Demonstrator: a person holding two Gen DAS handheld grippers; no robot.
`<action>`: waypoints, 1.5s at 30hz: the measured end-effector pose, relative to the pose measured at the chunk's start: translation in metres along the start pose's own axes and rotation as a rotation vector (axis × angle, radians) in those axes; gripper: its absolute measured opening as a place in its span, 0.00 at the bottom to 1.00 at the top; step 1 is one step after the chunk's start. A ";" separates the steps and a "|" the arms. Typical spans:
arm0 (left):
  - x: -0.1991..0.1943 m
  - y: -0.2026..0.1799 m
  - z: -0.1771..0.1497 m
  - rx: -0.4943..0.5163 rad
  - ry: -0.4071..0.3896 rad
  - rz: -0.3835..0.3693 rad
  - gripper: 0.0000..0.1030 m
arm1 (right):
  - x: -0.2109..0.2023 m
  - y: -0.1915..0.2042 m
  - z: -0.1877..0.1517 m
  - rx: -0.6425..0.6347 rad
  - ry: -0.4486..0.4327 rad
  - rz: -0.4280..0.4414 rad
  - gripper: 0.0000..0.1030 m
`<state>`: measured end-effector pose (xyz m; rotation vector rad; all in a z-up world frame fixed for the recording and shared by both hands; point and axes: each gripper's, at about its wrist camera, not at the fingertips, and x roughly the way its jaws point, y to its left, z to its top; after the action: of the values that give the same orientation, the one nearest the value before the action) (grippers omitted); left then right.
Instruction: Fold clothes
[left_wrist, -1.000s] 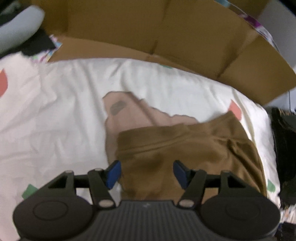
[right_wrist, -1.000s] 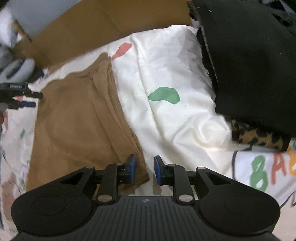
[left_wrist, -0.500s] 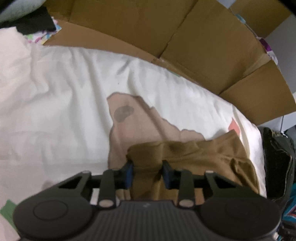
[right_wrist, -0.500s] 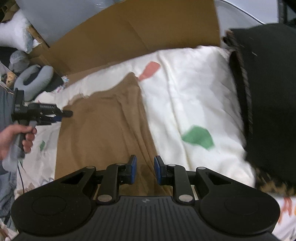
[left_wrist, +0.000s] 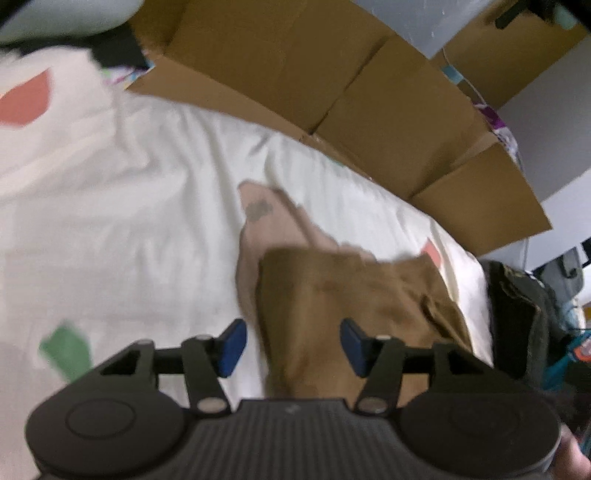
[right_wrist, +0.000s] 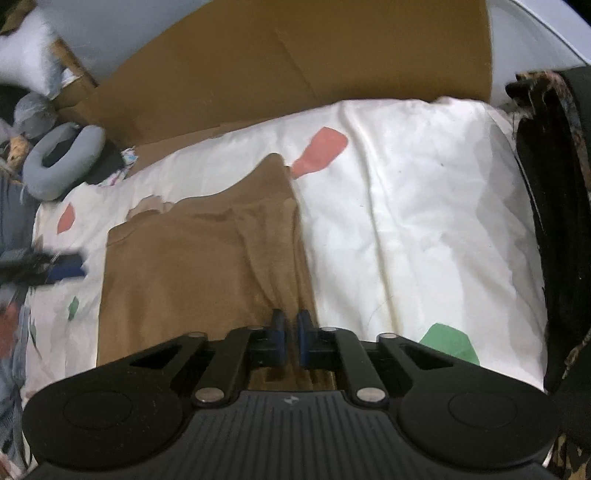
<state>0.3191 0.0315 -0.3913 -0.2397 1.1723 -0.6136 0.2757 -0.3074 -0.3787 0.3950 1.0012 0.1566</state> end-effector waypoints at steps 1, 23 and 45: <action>-0.009 0.002 -0.009 -0.014 0.002 -0.002 0.57 | 0.000 -0.002 0.001 0.014 -0.002 -0.001 0.06; -0.021 0.015 -0.140 -0.149 0.085 -0.056 0.64 | 0.038 0.002 0.071 0.038 0.008 0.027 0.25; 0.001 -0.004 -0.159 -0.196 0.150 -0.126 0.63 | 0.048 0.039 0.090 -0.338 -0.030 -0.046 0.05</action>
<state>0.1724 0.0490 -0.4516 -0.4423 1.3718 -0.6356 0.3797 -0.2792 -0.3585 0.0653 0.9332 0.2728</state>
